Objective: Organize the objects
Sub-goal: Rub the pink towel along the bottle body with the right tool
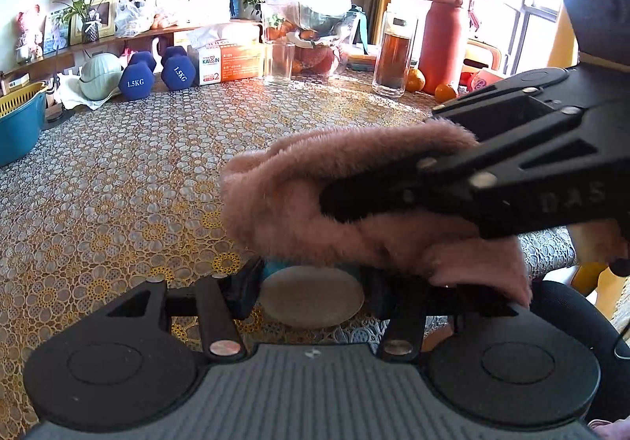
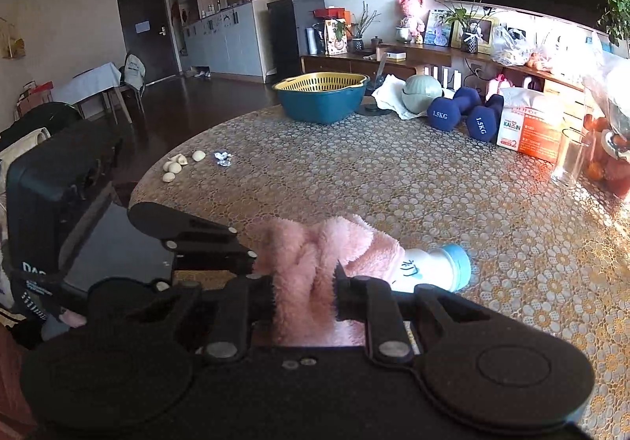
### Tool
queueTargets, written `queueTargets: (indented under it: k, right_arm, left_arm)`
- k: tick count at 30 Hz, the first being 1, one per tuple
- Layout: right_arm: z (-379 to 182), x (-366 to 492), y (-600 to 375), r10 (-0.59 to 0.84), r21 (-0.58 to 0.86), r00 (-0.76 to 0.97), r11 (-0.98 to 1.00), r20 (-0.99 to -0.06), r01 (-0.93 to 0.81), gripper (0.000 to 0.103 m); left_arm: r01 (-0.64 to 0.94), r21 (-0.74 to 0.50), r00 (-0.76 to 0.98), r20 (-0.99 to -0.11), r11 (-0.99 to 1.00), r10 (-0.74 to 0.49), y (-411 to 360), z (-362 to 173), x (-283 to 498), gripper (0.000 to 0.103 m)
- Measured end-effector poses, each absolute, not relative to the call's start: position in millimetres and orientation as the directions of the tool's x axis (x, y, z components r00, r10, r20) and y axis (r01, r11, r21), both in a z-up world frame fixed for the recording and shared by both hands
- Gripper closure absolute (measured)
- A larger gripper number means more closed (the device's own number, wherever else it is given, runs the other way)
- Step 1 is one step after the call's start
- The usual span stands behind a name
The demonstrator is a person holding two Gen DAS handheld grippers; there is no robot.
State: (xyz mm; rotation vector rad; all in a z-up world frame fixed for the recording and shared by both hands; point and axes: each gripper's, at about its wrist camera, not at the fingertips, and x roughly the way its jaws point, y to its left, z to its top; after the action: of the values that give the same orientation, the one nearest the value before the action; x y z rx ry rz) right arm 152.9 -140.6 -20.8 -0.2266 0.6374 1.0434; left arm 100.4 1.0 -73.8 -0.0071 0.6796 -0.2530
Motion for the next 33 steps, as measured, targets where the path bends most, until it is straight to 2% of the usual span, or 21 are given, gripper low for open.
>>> queueTargets:
  k: [14, 24, 28, 33]
  right_arm:
    - [-27, 206, -144, 0.630, 0.015, 0.475, 0.611, -0.615, -0.791, 0.083]
    - [-41, 241, -161, 0.533, 0.007, 0.569, 0.734, -0.626, -0.680, 0.083]
    - [-32, 239, -173, 0.496, 0.010, 0.624, 0.787, -0.604, -0.617, 0.083]
    - [0, 213, -177, 0.561, 0.000, 0.631, 0.747, -0.536, -0.665, 0.083]
  left_arm:
    - [0.248, -0.075, 0.758, -0.606, 0.966, -0.241, 5, -69, 110, 0.050]
    - [0.248, -0.098, 0.757, -0.601, 0.964, -0.256, 10, -70, 111, 0.050]
    - [0.242, -0.111, 0.748, -0.612, 0.964, -0.258, 11, -76, 111, 0.050]
    - [0.240, -0.112, 0.746, -0.614, 0.964, -0.257, 11, -79, 111, 0.050]
